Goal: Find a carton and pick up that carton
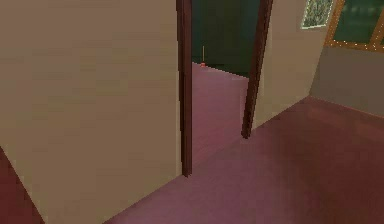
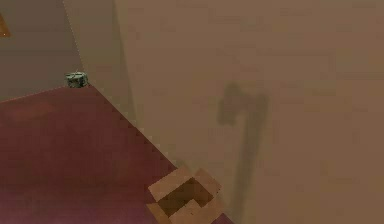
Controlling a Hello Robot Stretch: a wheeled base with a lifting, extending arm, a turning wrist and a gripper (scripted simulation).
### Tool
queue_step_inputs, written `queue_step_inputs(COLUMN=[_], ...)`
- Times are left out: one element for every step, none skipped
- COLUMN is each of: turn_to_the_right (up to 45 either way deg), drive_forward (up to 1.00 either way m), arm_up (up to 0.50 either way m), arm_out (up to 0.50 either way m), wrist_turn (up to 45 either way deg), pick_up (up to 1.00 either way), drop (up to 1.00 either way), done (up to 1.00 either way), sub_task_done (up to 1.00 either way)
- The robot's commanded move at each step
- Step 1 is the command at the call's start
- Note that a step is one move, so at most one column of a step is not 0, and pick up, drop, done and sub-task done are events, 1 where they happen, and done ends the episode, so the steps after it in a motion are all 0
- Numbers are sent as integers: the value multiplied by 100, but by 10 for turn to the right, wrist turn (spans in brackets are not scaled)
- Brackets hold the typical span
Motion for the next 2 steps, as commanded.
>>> queue_step_inputs(turn_to_the_right=[0, 0], drive_forward=[0, 0], arm_up=[10, 0], arm_out=[0, 0], wrist_turn=[0, 0], pick_up=[0, 0], drop=[0, 0], done=[0, 100], sub_task_done=[0, 0])
